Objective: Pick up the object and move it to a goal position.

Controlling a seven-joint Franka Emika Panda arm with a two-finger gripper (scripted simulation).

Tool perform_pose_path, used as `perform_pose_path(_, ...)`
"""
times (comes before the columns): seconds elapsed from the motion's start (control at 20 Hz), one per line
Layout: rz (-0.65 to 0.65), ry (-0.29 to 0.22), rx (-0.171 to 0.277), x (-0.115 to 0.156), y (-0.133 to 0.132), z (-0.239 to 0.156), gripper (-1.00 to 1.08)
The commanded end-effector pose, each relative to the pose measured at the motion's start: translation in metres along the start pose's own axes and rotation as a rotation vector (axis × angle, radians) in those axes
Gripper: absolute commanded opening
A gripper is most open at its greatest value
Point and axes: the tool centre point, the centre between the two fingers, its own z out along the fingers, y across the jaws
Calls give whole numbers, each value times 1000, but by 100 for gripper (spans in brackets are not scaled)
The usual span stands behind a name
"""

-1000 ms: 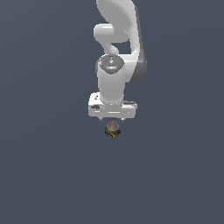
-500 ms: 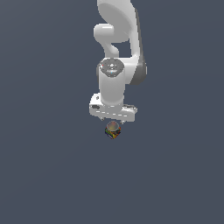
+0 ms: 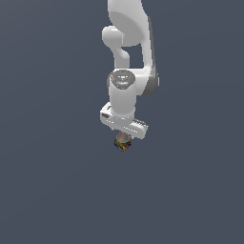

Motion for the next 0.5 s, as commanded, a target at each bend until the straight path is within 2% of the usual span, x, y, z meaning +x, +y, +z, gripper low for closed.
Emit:
perform_pose_path(0.0, 61, 4, 1, -1, 0, 5, 100)
perform_pose_path(0.45, 196, 13, 3, -3, 1, 16, 100)
